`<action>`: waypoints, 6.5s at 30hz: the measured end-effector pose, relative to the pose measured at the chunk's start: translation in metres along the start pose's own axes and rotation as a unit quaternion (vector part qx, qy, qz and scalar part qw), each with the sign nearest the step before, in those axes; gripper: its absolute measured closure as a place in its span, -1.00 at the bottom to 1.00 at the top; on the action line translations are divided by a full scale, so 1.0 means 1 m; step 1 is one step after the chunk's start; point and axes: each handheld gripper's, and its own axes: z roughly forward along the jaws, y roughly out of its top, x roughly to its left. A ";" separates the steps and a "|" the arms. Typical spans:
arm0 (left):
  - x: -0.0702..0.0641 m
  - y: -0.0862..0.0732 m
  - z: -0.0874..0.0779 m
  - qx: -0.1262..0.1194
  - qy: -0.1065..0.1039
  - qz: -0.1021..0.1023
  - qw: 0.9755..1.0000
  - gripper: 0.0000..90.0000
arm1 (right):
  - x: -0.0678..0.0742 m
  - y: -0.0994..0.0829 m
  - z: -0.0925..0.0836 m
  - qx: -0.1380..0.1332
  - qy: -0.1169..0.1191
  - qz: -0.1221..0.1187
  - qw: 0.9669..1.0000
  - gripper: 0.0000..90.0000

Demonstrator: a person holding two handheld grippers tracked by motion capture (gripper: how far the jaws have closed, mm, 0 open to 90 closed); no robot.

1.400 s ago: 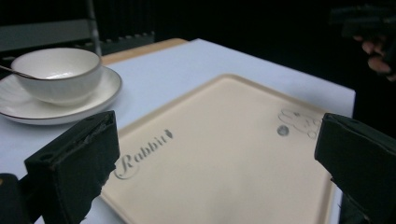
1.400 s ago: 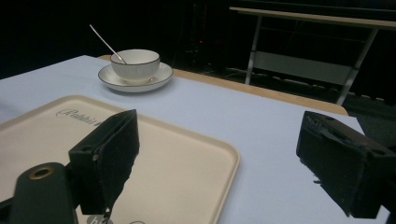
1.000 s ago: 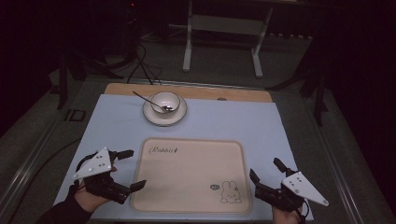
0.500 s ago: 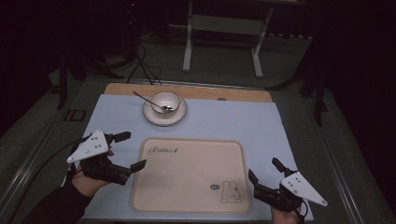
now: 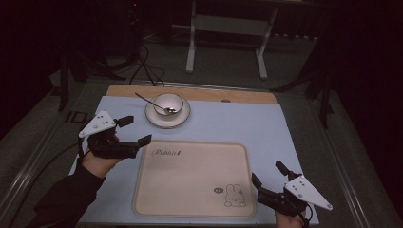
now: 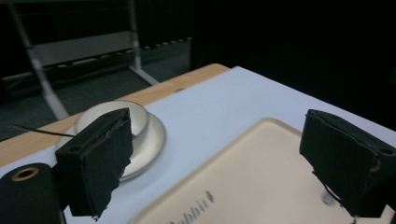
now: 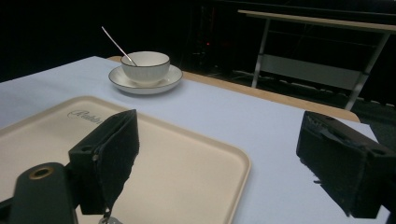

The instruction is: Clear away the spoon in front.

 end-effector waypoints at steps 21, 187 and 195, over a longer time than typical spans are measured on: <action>0.053 -0.011 0.047 -0.017 0.081 -0.074 0.994 -0.55 | 0.001 0.000 0.001 0.002 0.006 -0.003 1.000 -0.71; 0.036 0.038 0.025 0.086 -0.158 0.002 0.984 1.00 | -0.002 -0.003 0.005 0.014 0.026 0.004 1.000 -0.69; 0.027 0.030 0.033 0.105 -0.195 0.016 0.975 1.00 | -0.001 -0.003 0.005 0.013 0.026 0.001 1.000 -0.69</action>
